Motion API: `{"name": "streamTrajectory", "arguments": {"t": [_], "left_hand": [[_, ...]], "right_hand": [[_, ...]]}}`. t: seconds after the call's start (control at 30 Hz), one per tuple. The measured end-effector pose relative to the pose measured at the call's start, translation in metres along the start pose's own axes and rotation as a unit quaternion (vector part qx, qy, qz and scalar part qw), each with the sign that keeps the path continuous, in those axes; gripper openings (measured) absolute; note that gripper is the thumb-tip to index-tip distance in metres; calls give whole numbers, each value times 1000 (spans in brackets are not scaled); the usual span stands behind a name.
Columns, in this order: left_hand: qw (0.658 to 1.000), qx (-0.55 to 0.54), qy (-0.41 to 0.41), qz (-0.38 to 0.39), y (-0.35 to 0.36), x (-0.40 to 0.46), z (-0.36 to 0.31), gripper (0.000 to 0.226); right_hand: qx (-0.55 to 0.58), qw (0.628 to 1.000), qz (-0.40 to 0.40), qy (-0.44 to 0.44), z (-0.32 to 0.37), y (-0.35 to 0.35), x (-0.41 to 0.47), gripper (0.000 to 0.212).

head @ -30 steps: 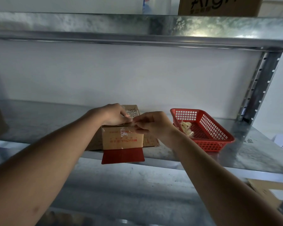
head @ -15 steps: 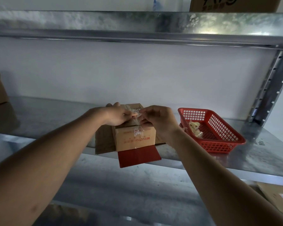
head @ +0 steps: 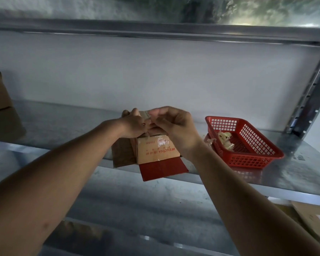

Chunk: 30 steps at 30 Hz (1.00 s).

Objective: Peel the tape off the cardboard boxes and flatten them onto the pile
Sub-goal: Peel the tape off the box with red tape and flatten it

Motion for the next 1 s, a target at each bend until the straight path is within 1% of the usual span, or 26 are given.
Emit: {"name": "streamTrajectory", "arguments": {"t": [0.07, 0.17, 0.23, 0.27, 0.3, 0.33, 0.4, 0.5, 0.53, 0.63, 0.73, 0.77, 0.8, 0.87, 0.93, 1.0], "left_hand": [[1000, -7, 17, -1, -1, 0, 5, 41], [998, -35, 50, -22, -11, -1, 20, 33], [994, -42, 94, -22, -15, 0, 27, 49], [992, -64, 106, -17, -15, 0, 28, 56], [990, -88, 108, -9, -13, 1, 30, 55], [989, -96, 110, -3, -10, 2, 33, 48], [991, -60, 120, -14, -5, 5, 40, 45], [991, -25, 121, -51, -2, 13, 50, 49], [990, -26, 126, -54, -1, 16, 52, 49], [986, -47, 147, -63, 1, 24, 54, 48], [982, -60, 168, -66, -1, 28, 56, 45], [981, -59, 174, -63, -1, 29, 57, 45], [981, -57, 177, -58, -2, 30, 57, 45], [982, -51, 178, -47, -3, 31, 57, 45], [981, -44, 187, -42, -3, 31, 57, 46], [980, -46, 192, -40, -3, 30, 57, 46]], "right_hand": [[-8, 999, -26, -18, 5, 3, 5, 15], [-81, 987, -133, -48, 4, -10, 11, 10], [-169, 964, -196, -53, -2, -17, 14, 12], [-209, 954, -211, -50, -7, -18, 15, 12], [-239, 946, -214, -51, -11, -18, 17, 12], [-262, 940, -209, -56, -14, -15, 17, 12], [-315, 925, -186, -99, -16, -6, 18, 14], [-412, 879, -127, -202, -13, 10, 17, 10], [-440, 865, -104, -218, -14, 14, 16, 10], [-496, 832, -35, -245, -20, 21, 14, 19], [-549, 804, 11, -230, -26, 19, 10, 37], [-571, 788, 21, -231, -27, 17, 9, 42], [-593, 768, 27, -240, -27, 15, 9, 43], [-619, 733, 13, -282, -27, 12, 6, 33], [-611, 715, -12, -339, -25, 12, 2, 21], [-597, 707, -25, -378, -25, 16, -2, 16]]}}
Point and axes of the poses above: each hand's wrist, its own x-axis towards the middle knuckle, its own y-axis out of the palm, z = x × y, the point moved 3 cm from there along x, towards the middle knuckle, and after that the axes turned 14 degrees about -z, right-handed, at the moved point
